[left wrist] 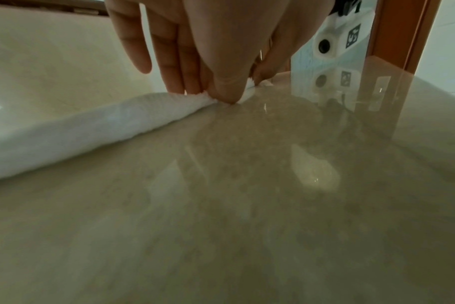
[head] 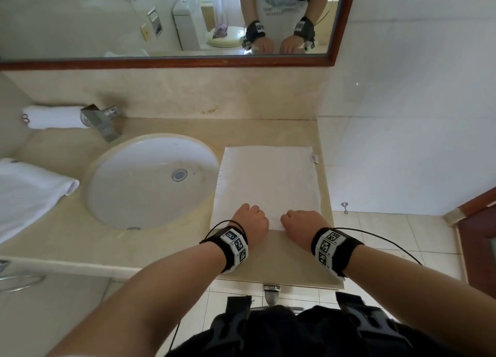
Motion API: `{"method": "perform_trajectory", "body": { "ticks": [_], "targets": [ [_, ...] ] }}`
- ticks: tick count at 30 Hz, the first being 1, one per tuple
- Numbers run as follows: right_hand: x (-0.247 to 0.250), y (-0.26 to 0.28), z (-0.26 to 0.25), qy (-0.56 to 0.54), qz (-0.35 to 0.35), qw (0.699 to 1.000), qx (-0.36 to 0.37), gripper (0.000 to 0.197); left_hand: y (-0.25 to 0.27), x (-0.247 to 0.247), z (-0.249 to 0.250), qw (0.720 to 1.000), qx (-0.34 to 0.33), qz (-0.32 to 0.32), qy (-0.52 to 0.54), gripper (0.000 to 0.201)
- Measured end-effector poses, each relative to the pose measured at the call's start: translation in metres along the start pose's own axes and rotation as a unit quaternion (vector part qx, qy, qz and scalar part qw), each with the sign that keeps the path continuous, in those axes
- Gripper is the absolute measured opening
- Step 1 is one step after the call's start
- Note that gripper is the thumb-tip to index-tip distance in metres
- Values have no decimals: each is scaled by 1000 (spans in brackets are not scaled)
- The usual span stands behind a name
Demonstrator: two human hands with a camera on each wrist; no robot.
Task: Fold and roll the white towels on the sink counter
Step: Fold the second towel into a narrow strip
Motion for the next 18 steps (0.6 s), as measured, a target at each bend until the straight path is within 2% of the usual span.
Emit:
{"method": "perform_trajectory", "body": {
  "ticks": [3,6,8,13,18],
  "targets": [
    [-1,-1,6,-16,21,999,-33,26,1,0,-2,1000,7,4,24,33],
    [-6,-3,13,-55,29,996,-60,27,-1,-9,-6,998,29,-27,52,32],
    [-10,-4,16,-94,28,993,-64,26,0,-1,-5,998,27,-7,53,33],
    [-9,-7,23,-148,26,987,-57,23,5,-9,-8,994,29,-81,62,28],
    [-10,-10,30,-174,26,980,-90,25,8,-16,-8,994,33,-98,47,30]
  ]
}}
Point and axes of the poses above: each hand's wrist, its own y-axis away from the middle knuckle, its own x-axis out of the back of the hand, z = x × y, the point moved 10 cm from there along -y, towards the middle knuckle, and after that the axes turned 15 degrees about x, right-handed, at the moved point
